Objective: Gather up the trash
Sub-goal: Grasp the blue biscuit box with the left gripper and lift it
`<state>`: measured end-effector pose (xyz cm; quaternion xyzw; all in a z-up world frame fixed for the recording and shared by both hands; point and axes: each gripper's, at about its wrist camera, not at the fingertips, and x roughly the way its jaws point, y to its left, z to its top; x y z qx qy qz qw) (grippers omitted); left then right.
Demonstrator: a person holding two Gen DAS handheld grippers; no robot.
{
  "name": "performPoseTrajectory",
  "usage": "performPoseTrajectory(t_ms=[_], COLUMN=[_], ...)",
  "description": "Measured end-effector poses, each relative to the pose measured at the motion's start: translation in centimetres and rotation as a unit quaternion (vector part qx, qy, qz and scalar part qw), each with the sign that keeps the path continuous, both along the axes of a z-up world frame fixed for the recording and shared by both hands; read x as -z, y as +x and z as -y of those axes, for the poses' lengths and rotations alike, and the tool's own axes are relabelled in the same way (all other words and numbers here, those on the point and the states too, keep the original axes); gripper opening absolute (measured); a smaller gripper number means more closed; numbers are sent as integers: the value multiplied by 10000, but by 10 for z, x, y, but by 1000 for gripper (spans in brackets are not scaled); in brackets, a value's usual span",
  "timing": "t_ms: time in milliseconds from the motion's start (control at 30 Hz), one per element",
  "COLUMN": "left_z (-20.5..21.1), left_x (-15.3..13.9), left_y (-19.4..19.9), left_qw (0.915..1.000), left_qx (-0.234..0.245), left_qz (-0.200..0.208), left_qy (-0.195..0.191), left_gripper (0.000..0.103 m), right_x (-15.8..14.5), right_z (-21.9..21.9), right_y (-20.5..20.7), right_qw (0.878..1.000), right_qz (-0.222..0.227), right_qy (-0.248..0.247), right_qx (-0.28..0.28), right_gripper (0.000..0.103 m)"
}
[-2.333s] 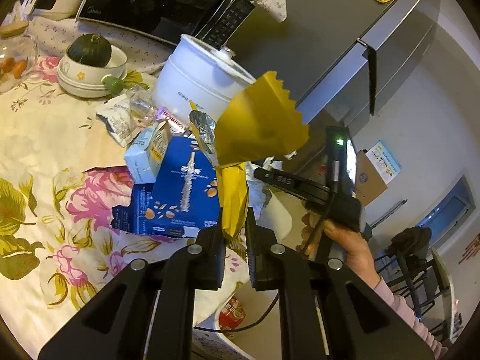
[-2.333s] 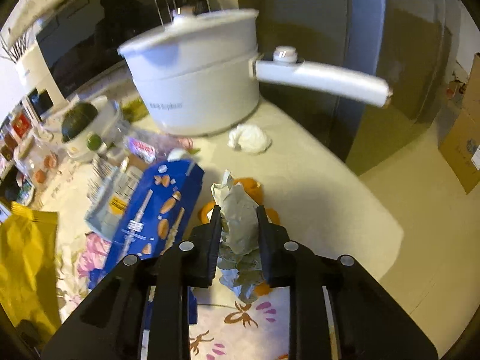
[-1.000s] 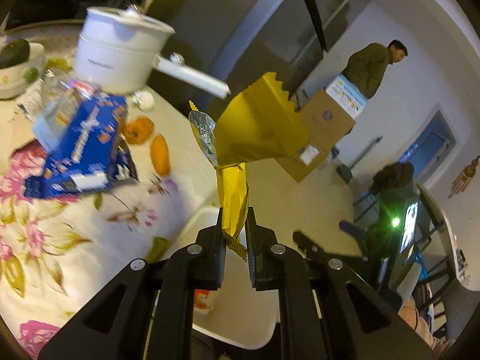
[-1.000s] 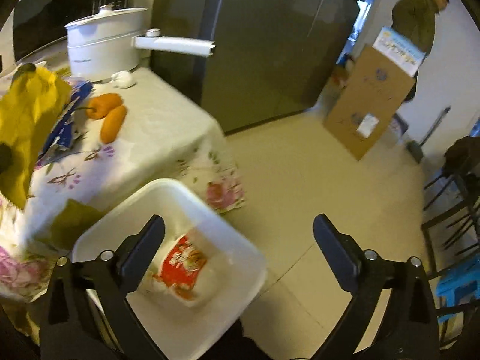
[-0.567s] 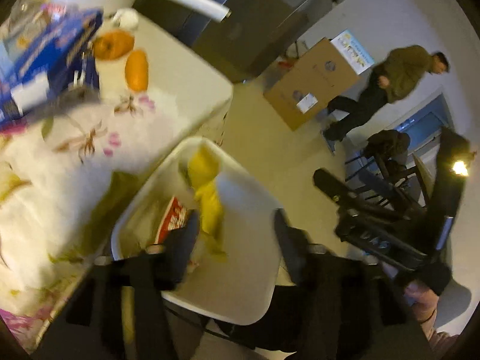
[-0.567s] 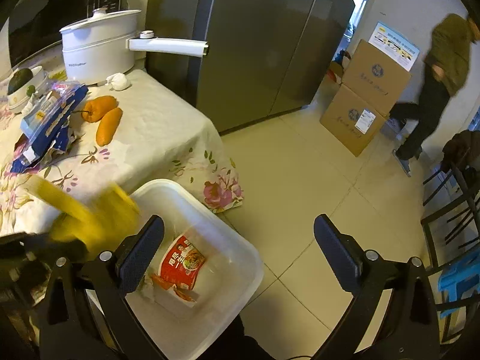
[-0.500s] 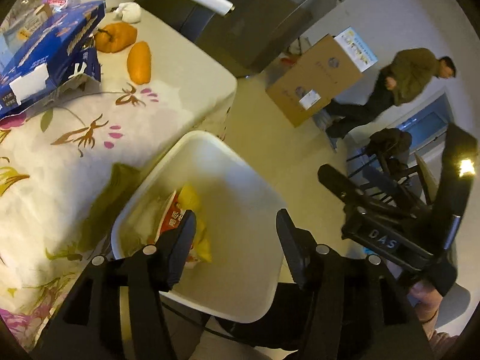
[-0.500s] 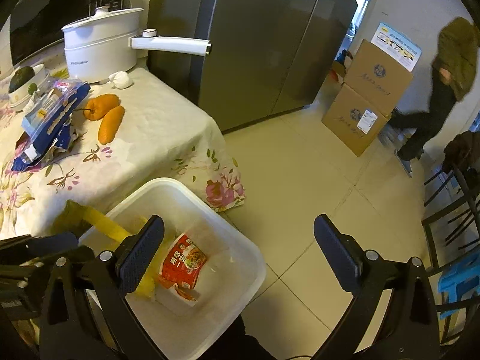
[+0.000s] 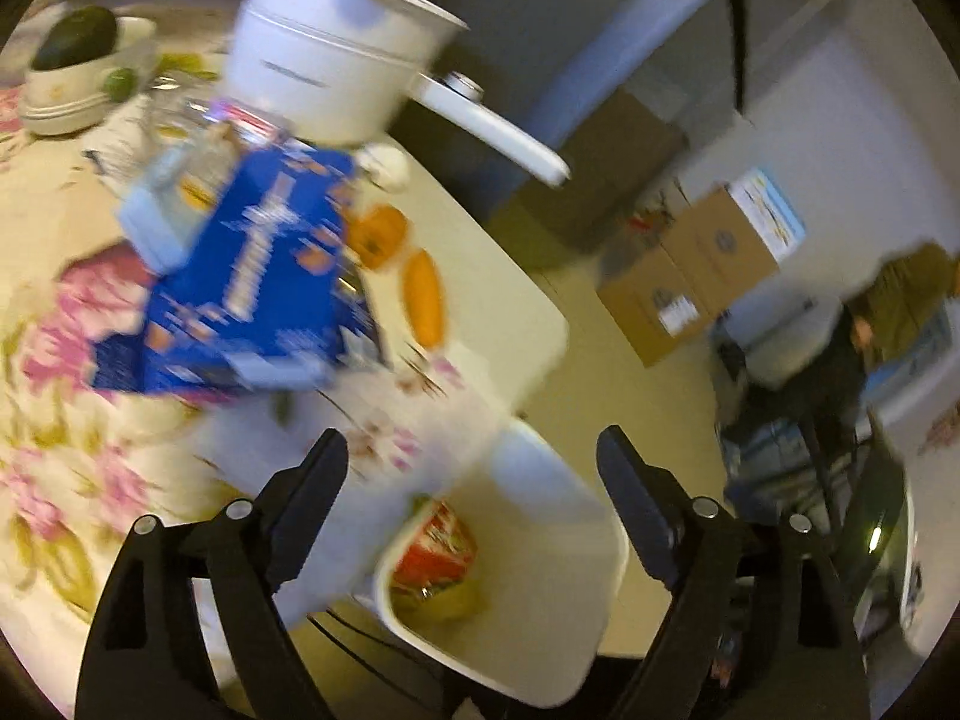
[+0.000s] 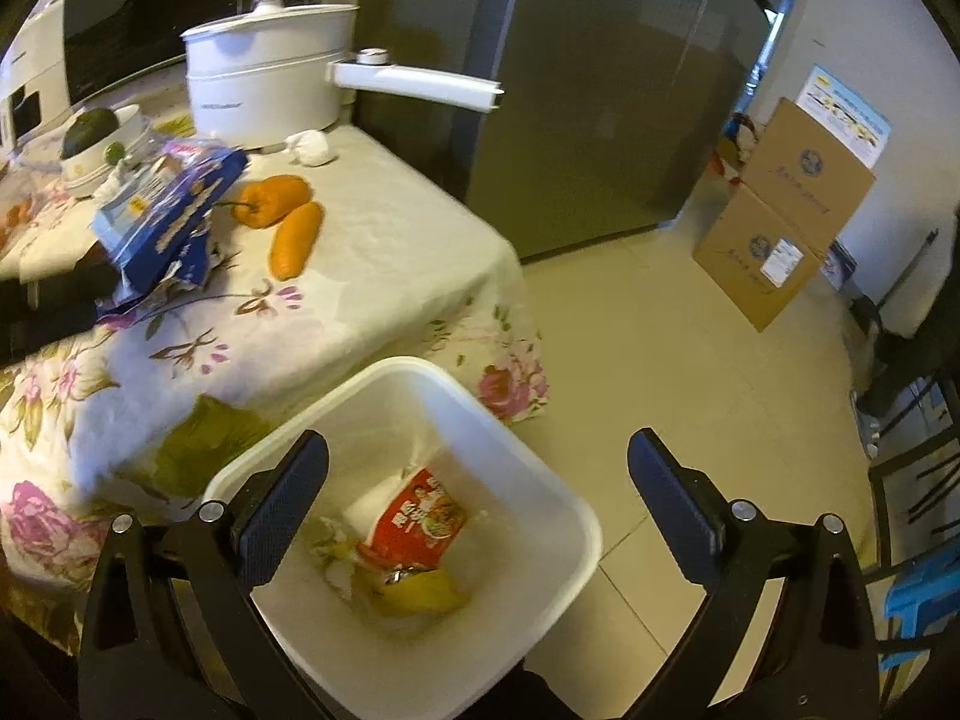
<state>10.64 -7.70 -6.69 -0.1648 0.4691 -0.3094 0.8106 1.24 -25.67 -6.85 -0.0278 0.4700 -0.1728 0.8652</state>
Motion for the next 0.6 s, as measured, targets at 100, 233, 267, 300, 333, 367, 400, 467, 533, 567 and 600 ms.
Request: performPoseTrajectory(t_ms=[100,233,267,300,333,367,400,467,533,567,600], left_z=[-16,-22,-24,-20,-17,-15,-12,-9,-7,-7,-9], left_x=[-2,3,5,8,10,12,13,16,20,24,27], left_y=[21,57,64,71,79,85,88,99,108,113,117], left_qw=[9998,9978,9969,9956,9937,9920,9907,9876,9849,9829,9813], left_qx=[-126,-106,-57,21,109,167,208,215,184,157,136], left_qz=[-118,-542,-668,-807,-956,-1062,-1129,-1261,-1373,-1437,-1472], left_qy=[96,366,403,478,576,662,731,911,1041,1140,1230], left_gripper=[89,96,96,96,96,96,96,96,96,96,96], right_x=[4,6,6,6,6,6,7,6,6,5,5], right_z=[-10,-19,-21,-23,-24,-25,-25,-24,-24,-23,-24], right_y=[4,9,10,11,12,14,14,16,17,18,19], right_qw=[9998,9993,9992,9990,9989,9987,9986,9985,9983,9982,9981], right_qz=[-99,-160,-158,-158,-165,-176,-181,-180,-166,-159,-155], right_qy=[-8,57,71,81,93,120,145,225,294,328,360], right_qx=[-166,-339,-373,-405,-433,-455,-466,-470,-471,-477,-486], right_gripper=[96,96,96,96,96,96,96,96,96,96,96])
